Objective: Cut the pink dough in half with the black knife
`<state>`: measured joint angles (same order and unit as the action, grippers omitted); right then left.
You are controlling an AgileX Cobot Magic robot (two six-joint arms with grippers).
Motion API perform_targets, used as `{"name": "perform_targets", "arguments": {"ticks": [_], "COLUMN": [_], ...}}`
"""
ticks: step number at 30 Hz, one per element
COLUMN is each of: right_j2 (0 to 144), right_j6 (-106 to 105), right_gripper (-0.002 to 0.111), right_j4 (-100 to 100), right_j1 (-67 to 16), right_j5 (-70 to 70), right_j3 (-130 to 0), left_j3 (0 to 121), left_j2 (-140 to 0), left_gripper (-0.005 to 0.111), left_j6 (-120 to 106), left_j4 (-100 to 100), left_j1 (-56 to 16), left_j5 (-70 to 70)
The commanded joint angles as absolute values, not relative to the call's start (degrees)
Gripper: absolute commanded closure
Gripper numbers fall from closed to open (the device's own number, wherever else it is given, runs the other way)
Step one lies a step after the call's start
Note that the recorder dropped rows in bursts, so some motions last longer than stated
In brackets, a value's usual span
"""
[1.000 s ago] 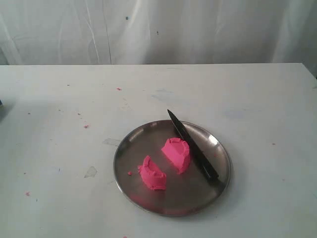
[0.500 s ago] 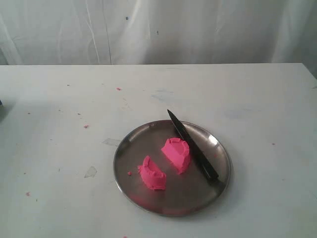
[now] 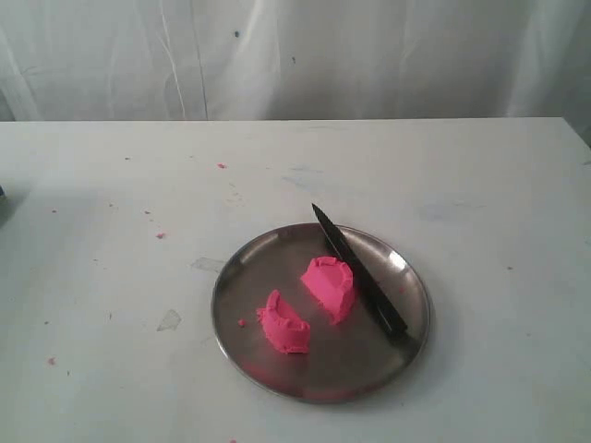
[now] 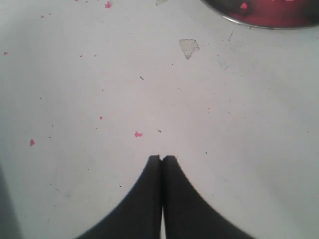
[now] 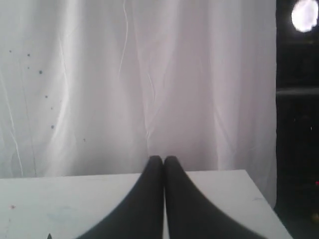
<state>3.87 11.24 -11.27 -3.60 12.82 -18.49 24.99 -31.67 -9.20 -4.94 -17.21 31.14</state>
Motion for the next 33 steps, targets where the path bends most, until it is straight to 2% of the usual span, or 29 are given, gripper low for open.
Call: {"name": "perform_targets", "arguments": {"ticks": [1, 5, 7, 12, 30, 33], "right_j2": [1.7, 0.0, 0.0, 0.0, 0.0, 0.0], "right_j6": [10.6, 12.2, 12.9, 12.6, 12.7, 12.7], "right_gripper": [0.108, 0.108, 0.108, 0.108, 0.108, 0.108], "right_j4": [-11.4, -8.2, -8.6, -13.1, -10.5, -10.4], "right_j1": [-3.4, -2.1, -0.9, 0.2, 0.0, 0.0], "right_j5": [4.5, 2.9, 12.5, 18.4, 17.9, 17.9], "right_j3": [-9.2, 0.0, 0.0, 0.0, 0.0, 0.0], "left_j3": [24.5, 24.5, 24.5, 24.5, 24.5, 24.5], "left_j2": [-31.4, -31.4, -31.4, -31.4, -30.2, -25.5], "left_gripper": [0.107, 0.107, 0.107, 0.107, 0.107, 0.107], "left_j6": [-9.0, -9.0, -9.0, -9.0, -9.0, -9.0], "left_j4": [-4.5, -4.5, -4.5, -4.7, -4.9, -2.6], "left_j1": [-17.3, -17.3, -17.3, -17.3, -17.6, -11.2], "left_j5": [31.3, 31.2, 31.3, 31.2, 31.5, 31.3]}}
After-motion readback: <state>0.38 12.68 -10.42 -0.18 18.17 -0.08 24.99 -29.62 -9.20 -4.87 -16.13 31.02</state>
